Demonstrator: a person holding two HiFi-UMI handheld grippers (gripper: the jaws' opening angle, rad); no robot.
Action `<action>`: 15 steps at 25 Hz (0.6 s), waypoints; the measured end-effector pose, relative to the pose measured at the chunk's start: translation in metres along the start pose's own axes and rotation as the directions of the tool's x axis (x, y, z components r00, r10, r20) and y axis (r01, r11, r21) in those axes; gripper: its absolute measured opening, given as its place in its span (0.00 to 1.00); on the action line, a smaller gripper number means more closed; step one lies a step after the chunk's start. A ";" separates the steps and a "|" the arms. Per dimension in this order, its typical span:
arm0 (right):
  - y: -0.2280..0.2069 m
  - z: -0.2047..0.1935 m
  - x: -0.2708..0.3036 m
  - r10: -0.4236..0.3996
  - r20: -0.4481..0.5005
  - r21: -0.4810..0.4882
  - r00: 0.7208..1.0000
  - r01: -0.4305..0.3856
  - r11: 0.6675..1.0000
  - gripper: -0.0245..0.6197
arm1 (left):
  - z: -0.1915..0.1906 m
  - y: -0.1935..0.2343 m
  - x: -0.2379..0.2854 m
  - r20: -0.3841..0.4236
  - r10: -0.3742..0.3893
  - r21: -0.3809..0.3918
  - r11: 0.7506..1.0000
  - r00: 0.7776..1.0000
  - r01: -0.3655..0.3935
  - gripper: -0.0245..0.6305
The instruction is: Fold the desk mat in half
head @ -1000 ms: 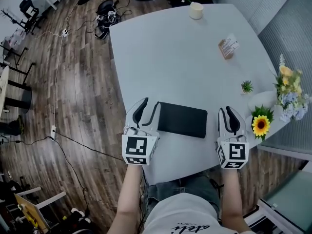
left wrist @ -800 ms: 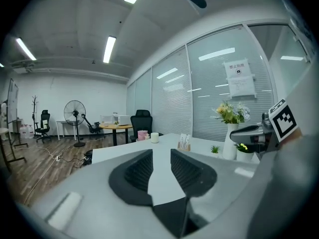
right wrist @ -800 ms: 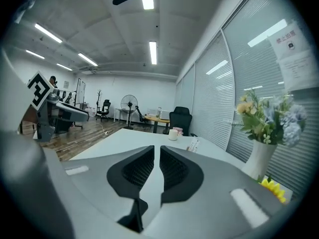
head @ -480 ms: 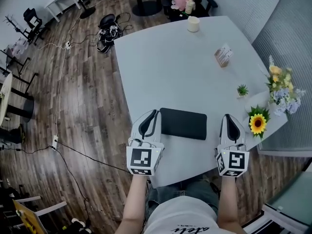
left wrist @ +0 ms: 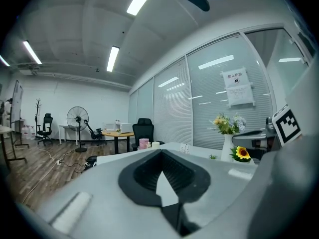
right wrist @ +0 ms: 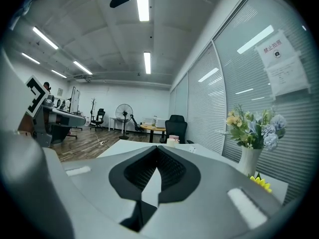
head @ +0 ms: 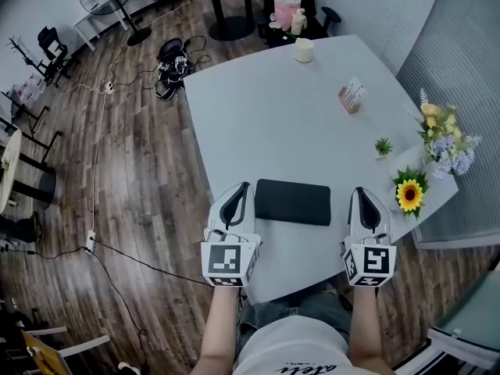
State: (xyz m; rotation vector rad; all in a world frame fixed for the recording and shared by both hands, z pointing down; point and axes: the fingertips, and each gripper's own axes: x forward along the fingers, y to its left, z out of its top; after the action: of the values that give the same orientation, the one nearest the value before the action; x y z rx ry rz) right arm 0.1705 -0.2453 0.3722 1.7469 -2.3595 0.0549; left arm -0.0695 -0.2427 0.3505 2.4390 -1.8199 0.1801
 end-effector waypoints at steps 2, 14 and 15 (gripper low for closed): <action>0.001 0.001 -0.003 -0.002 -0.001 0.000 1.000 0.002 1.000 0.07 | 0.002 -0.001 -0.002 0.004 -0.004 -0.004 1.000 1.000 0.004 0.04; -0.003 0.001 -0.012 -0.028 0.003 0.004 1.000 0.028 1.000 0.07 | 0.003 -0.005 -0.006 0.010 -0.007 0.003 1.000 1.000 0.007 0.04; -0.004 0.000 -0.013 -0.030 0.002 0.004 1.000 0.030 1.000 0.07 | 0.003 -0.006 -0.005 0.010 -0.008 0.002 1.000 1.000 0.008 0.04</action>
State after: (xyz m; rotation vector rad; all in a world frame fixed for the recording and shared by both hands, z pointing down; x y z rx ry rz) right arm 0.1780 -0.2345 0.3691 1.7842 -2.3360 0.0524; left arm -0.0649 -0.2364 0.3471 2.4523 -1.8152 0.1689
